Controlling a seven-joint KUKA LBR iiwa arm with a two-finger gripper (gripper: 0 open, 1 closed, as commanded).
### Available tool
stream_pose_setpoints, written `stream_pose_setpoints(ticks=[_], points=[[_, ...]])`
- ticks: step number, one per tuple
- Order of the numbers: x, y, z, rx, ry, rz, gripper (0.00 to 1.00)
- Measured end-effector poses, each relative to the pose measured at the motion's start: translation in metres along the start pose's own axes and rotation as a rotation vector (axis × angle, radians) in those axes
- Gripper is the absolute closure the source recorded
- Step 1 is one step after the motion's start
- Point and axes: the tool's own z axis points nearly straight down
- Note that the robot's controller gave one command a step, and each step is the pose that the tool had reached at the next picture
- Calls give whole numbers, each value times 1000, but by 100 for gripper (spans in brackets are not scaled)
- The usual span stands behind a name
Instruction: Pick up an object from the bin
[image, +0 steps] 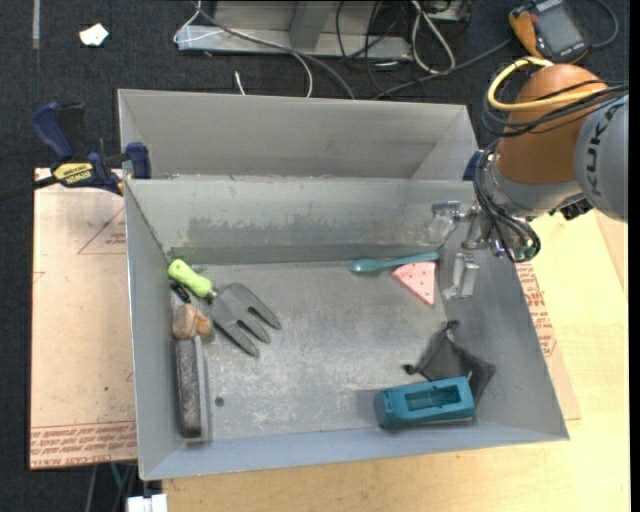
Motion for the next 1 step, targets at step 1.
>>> stream_pose_setpoints(ticks=[1], points=[[-2, 0, -5, 1, -8, -3, 0]])
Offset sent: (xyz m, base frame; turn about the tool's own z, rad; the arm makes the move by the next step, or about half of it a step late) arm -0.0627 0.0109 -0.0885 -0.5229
